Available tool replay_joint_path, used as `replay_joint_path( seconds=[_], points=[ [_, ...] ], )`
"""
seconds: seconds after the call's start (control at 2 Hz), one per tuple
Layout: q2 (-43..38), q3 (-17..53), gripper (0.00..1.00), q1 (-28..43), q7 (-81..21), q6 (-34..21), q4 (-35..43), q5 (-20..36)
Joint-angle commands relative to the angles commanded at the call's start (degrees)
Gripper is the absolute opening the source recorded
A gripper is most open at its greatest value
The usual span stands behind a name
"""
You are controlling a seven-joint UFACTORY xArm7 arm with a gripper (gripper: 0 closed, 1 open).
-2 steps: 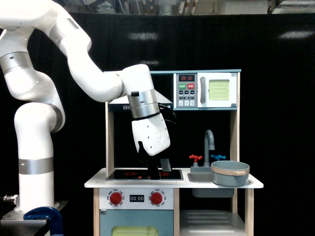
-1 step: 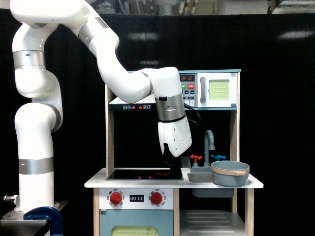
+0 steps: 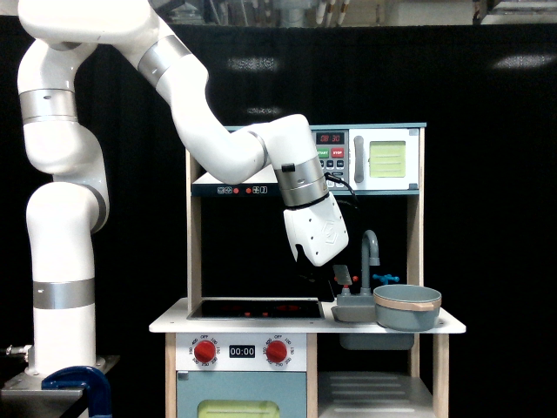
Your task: Put the bowl inside the kitchen cabinet
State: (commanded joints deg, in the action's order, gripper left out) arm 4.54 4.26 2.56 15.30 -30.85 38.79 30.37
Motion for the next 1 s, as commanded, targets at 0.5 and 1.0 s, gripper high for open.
replay_joint_path(
  seconds=[0.5,1.0],
  points=[
    [-4.6,1.7,1.0,-1.6,-9.9,-10.5,8.9,7.8],
    [4.1,-2.1,1.0,0.2,10.7,5.7,-0.9,9.5]
  ],
)
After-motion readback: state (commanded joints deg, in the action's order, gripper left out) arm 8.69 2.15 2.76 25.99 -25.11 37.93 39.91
